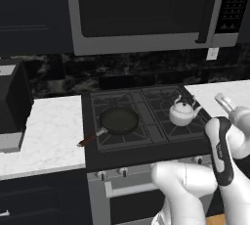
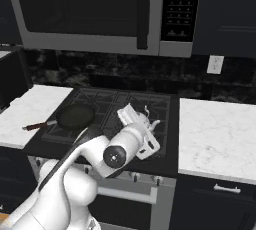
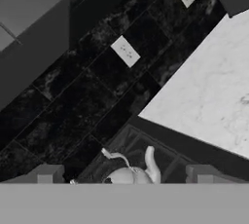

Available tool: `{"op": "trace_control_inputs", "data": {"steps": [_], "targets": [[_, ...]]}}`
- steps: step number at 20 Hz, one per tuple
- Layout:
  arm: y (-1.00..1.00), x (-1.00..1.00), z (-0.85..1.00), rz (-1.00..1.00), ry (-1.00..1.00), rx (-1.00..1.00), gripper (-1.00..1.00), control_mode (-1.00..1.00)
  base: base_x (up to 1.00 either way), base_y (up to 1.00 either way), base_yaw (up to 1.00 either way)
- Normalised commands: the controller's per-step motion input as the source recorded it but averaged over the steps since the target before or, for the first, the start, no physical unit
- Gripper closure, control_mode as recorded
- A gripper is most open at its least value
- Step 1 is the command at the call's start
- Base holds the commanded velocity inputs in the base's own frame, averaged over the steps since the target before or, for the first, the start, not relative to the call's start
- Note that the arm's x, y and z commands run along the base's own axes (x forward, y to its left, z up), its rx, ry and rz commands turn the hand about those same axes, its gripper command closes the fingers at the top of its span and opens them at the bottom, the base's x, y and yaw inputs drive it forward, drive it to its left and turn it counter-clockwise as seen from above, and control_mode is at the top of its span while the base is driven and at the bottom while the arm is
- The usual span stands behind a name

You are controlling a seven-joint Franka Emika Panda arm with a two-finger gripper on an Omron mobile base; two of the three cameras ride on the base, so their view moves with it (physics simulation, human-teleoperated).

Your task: Pick the kettle from the counter and place it on a stove burner. Then turn the burner on.

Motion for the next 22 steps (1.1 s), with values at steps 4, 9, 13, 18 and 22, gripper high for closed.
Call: {"op": "trace_control_inputs", "data": {"steps": [4, 9, 13, 18, 22], "targets": [[-0.96, -1.00, -0.66, 0.17, -0.01, -0.14, -1.00, -1.00, 0.00, 0.00, 0.00], [-0.87, -1.00, -0.94, 0.29, 0.06, -0.27, -1.00, -1.00, 0.00, 0.00, 0.00], [-0.24, -0.70, -1.00, 0.48, 0.01, -0.44, -1.00, -1.00, 0.00, 0.00, 0.00], [0.20, -0.04, -0.90, 0.39, -0.40, -0.17, -1.00, -1.00, 0.00, 0.00, 0.00], [0.48, 0.34, -0.45, 0.09, -0.33, -0.01, -1.00, -1.00, 0.00, 0.00, 0.00]]}}
